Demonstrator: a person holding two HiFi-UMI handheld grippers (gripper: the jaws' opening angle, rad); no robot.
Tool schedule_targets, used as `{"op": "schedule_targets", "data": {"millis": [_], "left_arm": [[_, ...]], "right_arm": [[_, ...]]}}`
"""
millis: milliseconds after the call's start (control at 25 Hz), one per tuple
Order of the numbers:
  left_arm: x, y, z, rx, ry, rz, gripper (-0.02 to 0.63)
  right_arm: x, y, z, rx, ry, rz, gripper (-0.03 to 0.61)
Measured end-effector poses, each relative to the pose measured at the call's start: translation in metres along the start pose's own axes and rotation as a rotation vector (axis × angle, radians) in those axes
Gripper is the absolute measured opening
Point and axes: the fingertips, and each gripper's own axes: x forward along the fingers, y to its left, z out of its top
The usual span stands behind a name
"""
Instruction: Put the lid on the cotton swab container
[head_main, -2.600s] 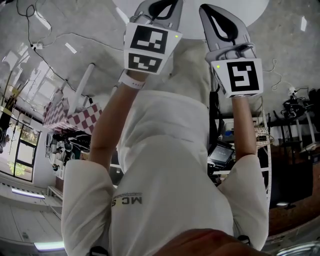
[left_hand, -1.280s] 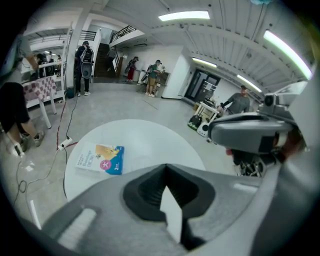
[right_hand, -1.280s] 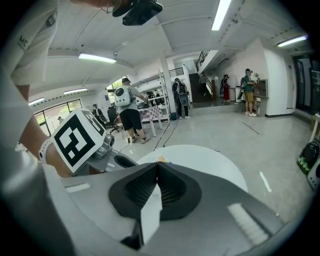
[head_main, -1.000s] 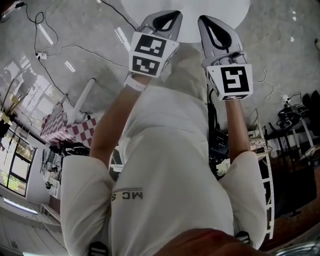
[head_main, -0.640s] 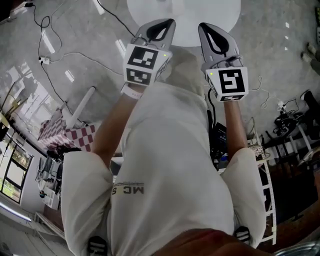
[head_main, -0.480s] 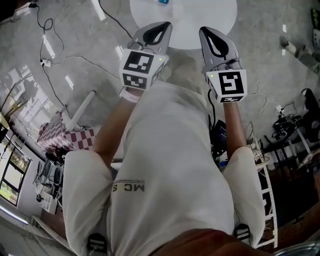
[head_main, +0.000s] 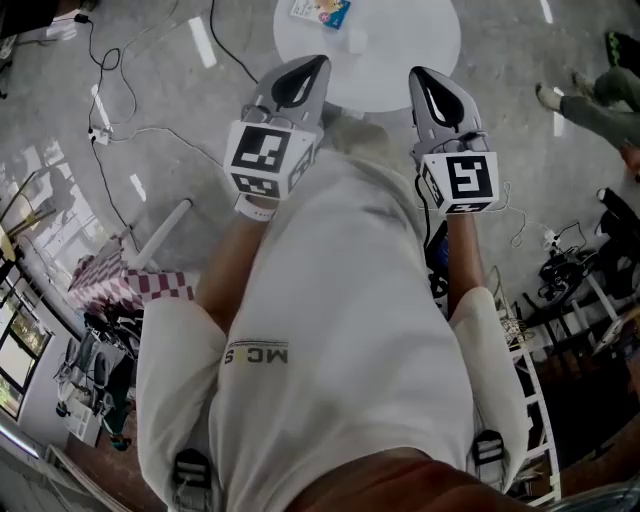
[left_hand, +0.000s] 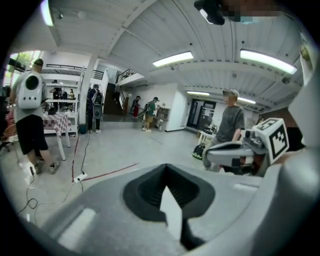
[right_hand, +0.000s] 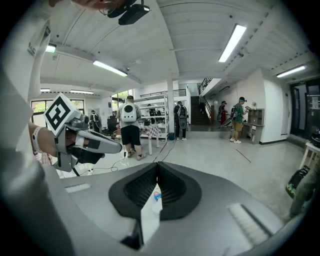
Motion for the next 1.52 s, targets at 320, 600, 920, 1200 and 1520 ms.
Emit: {"op": "schedule_targets", "data": {"millis": [320, 600, 920, 1200, 1520], "left_arm": [[-0.03, -0.005, 0.032, 0.034, -0.079, 0.026, -0.001], [-0.039, -0.007, 0.044, 0.057, -0.107, 0.049, -0.001], [-0.034, -0.015, 0.047, 0.066, -0.098, 0.049, -0.002], [-0.032, -0.016, 0.046, 0.067, -0.097, 0.051, -0.001], [-0.032, -0.018, 0.044, 0.066, -0.094, 0.056, -0.001]], "right_arm": [[-0.023, 0.007, 0.029, -0.019, -0.055, -0.007, 0.0], [-0.03, 0.008, 0.038, -0.011, -0.086, -0.008, 0.0], [-0.033, -0.002, 0.043, -0.013, -0.098, -0.008, 0.0], [-0.033, -0.003, 0.041, -0.007, -0.098, -0.004, 0.0], [-0.034, -0.002, 0.039, -0.002, -0.095, -0.006, 0.0]]}}
